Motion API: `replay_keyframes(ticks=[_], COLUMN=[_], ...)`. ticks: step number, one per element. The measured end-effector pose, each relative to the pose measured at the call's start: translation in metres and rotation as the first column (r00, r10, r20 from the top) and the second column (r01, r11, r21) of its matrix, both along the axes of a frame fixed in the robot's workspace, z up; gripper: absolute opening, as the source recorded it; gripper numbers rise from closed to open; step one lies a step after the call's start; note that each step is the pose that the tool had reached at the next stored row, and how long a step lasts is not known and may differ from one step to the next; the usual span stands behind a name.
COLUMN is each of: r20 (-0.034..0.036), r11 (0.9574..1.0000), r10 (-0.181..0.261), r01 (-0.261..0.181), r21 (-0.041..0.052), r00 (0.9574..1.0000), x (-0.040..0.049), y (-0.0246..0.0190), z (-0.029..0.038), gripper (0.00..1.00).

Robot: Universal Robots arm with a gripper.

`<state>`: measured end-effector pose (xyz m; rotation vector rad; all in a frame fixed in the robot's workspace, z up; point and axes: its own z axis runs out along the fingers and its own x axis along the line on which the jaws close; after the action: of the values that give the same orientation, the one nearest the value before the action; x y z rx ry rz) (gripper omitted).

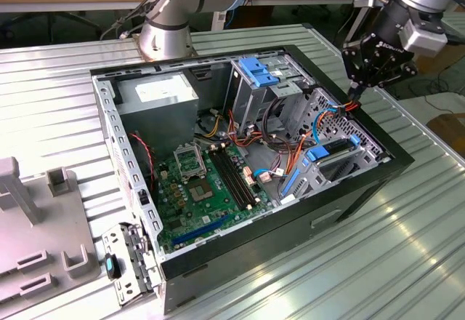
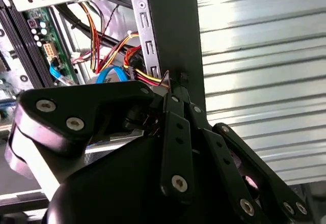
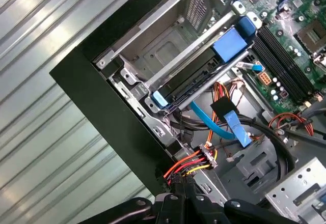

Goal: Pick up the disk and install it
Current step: 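Insert the first disk wire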

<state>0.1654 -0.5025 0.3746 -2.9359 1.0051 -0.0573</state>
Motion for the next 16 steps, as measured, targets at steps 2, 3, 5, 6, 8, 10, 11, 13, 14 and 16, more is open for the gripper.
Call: replay_keyframes(ticks=[2,3,5,6,8,10,11,13,14,16], r20=[0.0003,0.0007,0.0043,0.0072,0.0144,0.0214,0.0223,0.0211,0.0213,0.0219], r11=[0.9994,0.9974,0.9915,0.9889,0.9883,0.9877,0.9869,0.9857,0.9829,0.9763], r10=[0.036,0.072,0.130,0.148,0.152,0.153,0.154,0.158,0.174,0.208], r01=[-0.036,-0.072,-0.130,-0.148,-0.152,-0.152,-0.152,-0.156,-0.172,-0.206], r21=[-0.0006,-0.0012,-0.0036,-0.0050,-0.0125,-0.0359,-0.0530,-0.0647,-0.0653,-0.0654], r00=[0.9994,0.9974,0.9915,0.9889,0.9882,0.9880,0.9879,0.9873,0.9845,0.9778], x=[0.0000,0.0000,0.0001,0.0001,0.0006,0.0019,0.0028,0.0033,0.0033,0.0034], y=[0.0000,0.0000,0.0001,0.0000,0.0020,0.0079,0.0116,0.0125,0.0125,0.0126], z=[-0.0006,-0.0013,-0.0025,-0.0027,-0.0028,-0.0018,-0.0011,-0.0012,-0.0011,-0.0011], gripper=[0.11,0.11,0.11,0.11,0.11,0.11,0.11,0.11,0.11,0.11])
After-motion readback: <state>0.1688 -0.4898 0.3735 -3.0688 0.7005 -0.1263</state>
